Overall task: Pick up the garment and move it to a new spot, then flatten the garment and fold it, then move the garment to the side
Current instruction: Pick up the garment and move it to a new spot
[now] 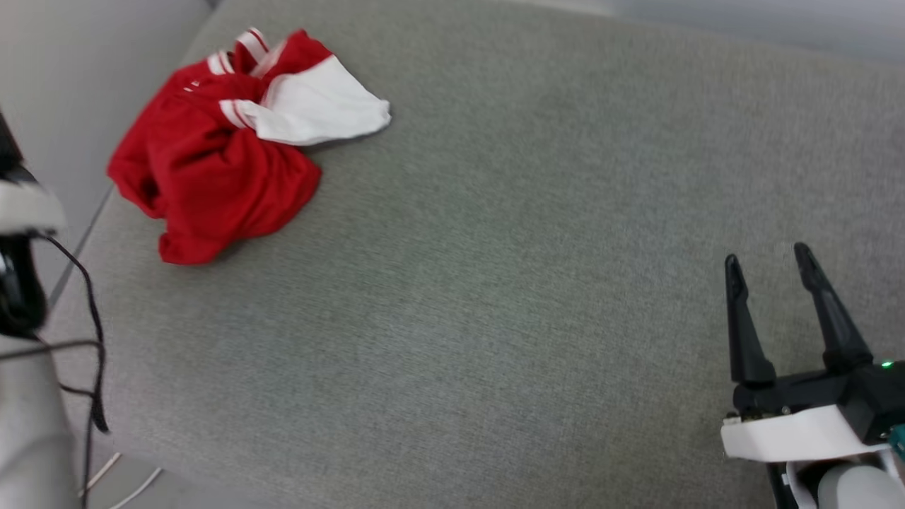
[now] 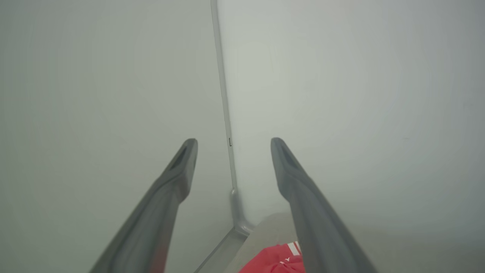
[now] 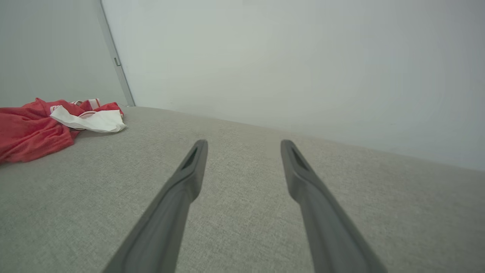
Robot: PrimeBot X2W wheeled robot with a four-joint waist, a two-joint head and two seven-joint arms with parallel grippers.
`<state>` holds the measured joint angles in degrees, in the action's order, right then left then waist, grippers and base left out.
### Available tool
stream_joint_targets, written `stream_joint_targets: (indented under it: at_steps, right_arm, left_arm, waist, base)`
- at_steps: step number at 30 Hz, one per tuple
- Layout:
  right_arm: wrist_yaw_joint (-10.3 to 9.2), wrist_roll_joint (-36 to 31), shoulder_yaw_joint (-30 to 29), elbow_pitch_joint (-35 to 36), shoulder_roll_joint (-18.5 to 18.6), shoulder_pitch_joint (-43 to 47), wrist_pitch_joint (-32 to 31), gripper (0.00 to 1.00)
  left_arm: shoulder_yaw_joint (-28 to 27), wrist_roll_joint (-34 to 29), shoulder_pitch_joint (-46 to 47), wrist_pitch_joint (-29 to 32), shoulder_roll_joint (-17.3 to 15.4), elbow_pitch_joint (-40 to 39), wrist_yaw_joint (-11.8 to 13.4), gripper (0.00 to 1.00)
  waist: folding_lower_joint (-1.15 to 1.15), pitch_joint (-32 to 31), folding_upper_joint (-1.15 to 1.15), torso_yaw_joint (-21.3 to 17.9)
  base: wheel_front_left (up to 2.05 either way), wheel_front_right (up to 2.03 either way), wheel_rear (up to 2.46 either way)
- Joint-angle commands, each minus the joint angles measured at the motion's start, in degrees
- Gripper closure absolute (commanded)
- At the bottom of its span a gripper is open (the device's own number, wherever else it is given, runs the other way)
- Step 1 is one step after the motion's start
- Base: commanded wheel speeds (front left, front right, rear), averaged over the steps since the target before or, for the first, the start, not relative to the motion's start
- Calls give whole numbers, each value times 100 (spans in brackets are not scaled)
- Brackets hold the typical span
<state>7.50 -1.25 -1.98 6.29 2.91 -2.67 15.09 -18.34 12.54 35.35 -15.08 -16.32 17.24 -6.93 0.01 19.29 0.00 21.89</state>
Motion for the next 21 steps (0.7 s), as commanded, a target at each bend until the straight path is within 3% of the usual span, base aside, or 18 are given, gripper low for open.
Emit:
stream_joint_targets:
  at_steps: [1, 7, 10, 21]
  right_arm:
    - [-2, -77, -55, 61, -6, -132, 12, 0]
    - [-2, -246, -132, 169, -5, -319, 12, 0]
    - [-2, -305, -108, 240, 37, -402, 12, 0]
    - [-2, -381, -78, 491, 264, -592, 12, 0]
  left_arm:
    - [86, 6, 317, -14, -224, 238, -26, 0]
    - [466, 416, 1059, 348, -745, 842, -47, 0]
    - [884, 849, 1412, 863, -1098, 1011, -44, 0]
    - [2558, 2795, 1959, 3901, -2365, 1321, -46, 0]
  waist:
    - [-1, 464, 0, -208]
    - [-1, 832, 0, -338]
    - [-1, 1004, 0, -439]
    - [-1, 1518, 0, -757]
  base:
    - [0, 0, 0]
    - [0, 0, 0]
    - [0, 0, 0]
    - [0, 0, 0]
